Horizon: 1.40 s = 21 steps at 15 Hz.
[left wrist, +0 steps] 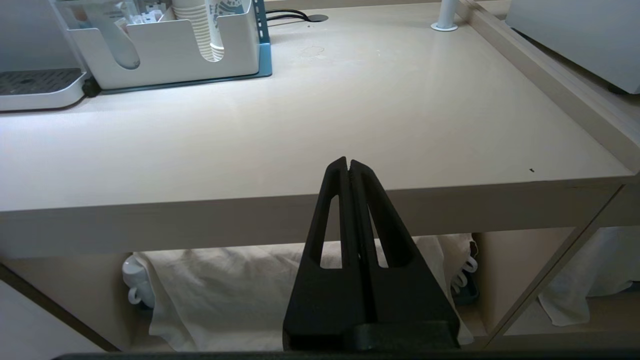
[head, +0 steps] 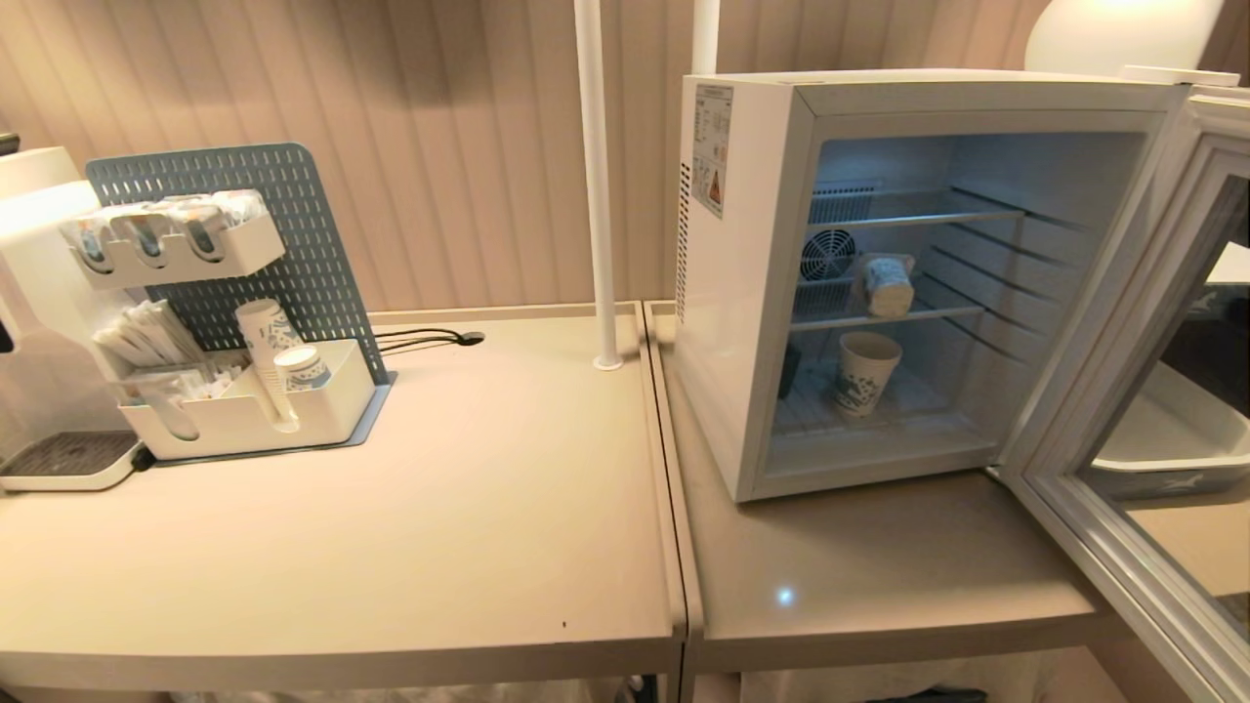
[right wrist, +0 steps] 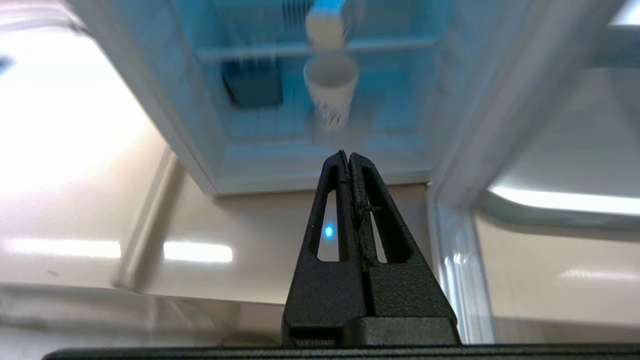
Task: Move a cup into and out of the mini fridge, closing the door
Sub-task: Take the yoghurt out of the freezer
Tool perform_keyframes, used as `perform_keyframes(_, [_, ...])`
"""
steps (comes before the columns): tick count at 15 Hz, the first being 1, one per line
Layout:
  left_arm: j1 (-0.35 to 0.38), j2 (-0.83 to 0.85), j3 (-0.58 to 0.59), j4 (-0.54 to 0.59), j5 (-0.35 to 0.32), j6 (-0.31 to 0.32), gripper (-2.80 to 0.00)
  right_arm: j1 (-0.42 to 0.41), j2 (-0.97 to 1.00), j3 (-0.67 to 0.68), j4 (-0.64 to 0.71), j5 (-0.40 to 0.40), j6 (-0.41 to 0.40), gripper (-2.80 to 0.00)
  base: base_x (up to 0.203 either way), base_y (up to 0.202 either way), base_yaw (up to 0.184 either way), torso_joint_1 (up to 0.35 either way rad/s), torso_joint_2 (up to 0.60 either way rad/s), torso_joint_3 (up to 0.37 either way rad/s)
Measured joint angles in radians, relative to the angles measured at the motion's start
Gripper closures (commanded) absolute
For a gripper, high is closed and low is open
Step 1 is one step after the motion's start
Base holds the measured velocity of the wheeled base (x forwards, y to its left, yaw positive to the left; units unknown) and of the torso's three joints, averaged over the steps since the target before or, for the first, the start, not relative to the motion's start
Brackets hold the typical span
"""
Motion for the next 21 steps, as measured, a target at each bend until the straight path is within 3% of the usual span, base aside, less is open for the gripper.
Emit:
perform_keyframes(2, [0.000,0.000,0.000,-0.001,0.000,-0.002,0.00,0.018,0.239,-0.055,-0.087,0.010,-0.038,0.00,0.000,0.000,0.000,0.000,0.00,0.000])
perform_keyframes(3, [0.000,0.000,0.000,-0.001,-0.001,-0.002,0.00,0.027,0.342,-0.074,-0.151,0.011,-0.049,-0.32,0.000,0.000,0.000,0.000,0.00,0.000])
perform_keyframes(4, [0.000,0.000,0.000,-0.002,0.000,-0.003,0.00,0.038,0.442,-0.092,-0.221,0.013,-0.059,-2.80,0.000,0.000,0.000,0.000,0.00,0.000])
perform_keyframes(9, [0.000,0.000,0.001,-0.004,0.000,-0.016,0.00,0.088,0.782,-0.220,-0.538,0.006,-0.071,-2.80,0.000,0.000,0.000,0.000,0.00,0.000])
perform_keyframes(12, [0.000,0.000,0.001,-0.004,0.000,-0.023,0.00,0.096,0.858,-0.251,-0.678,-0.088,-0.073,-2.80,0.000,0.000,0.000,0.000,0.00,0.000])
perform_keyframes(21, [0.000,0.000,0.001,-0.006,0.000,-0.023,0.00,0.143,0.770,-0.145,-0.667,-0.183,-0.101,-2.80,0.000,0.000,0.000,0.000,0.00,0.000])
